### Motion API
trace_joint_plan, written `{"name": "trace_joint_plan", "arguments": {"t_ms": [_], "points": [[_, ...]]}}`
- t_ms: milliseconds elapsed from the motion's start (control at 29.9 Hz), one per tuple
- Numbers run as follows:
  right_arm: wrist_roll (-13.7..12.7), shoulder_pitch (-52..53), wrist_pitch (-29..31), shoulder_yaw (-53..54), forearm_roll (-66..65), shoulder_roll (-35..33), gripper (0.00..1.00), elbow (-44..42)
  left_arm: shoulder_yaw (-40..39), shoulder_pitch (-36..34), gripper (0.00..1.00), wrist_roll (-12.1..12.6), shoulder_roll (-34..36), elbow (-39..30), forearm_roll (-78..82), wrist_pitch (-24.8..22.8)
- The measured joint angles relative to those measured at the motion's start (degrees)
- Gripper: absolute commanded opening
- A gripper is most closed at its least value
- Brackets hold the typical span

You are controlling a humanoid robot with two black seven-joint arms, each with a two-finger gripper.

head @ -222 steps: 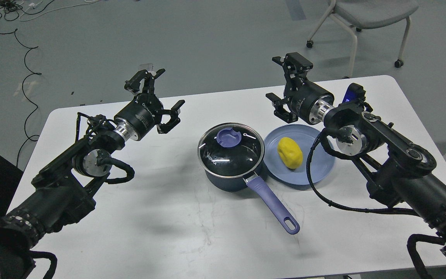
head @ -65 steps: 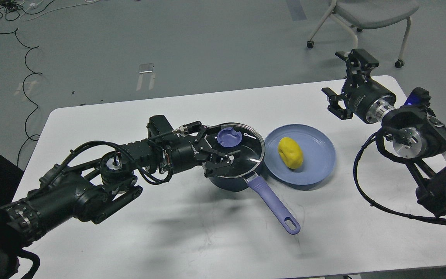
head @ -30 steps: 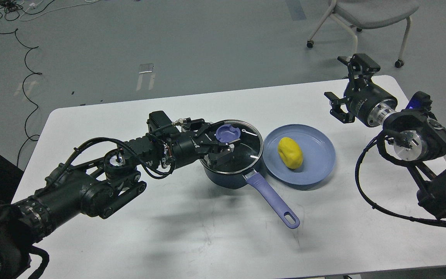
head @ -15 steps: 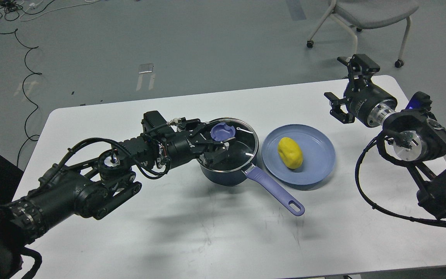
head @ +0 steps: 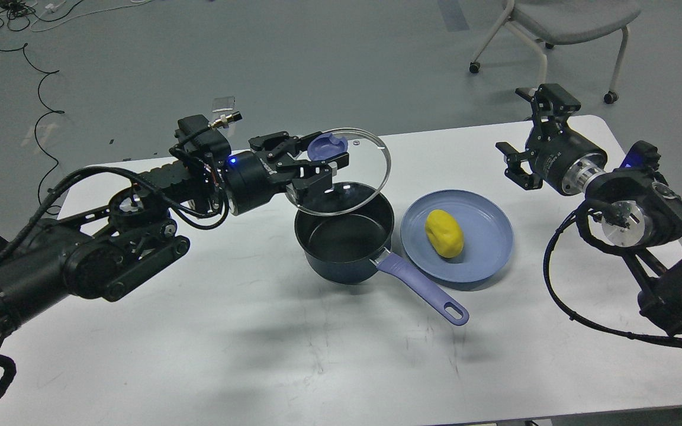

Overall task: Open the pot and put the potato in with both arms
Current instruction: 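Lift the glass lid off the saucepan and set it down beside it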

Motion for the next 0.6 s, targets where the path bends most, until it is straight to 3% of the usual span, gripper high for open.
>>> {"name": "trace_joint_plan", "arguments": {"t_ms": [368, 602], "points": [[0.05, 0.00, 0.04, -0.32, 0.00, 0.01, 1.00, -0.13, 0.01, 5.75, 0.29, -0.01, 10.65, 1.90, -3.87, 0.47], [0.05, 0.00, 0.01, -0.64, 0.00, 0.01, 1.00, -0.13, 0.01, 12.19, 0.30, 0.00, 15.02, 4.67, -4.20, 4.59]]}}
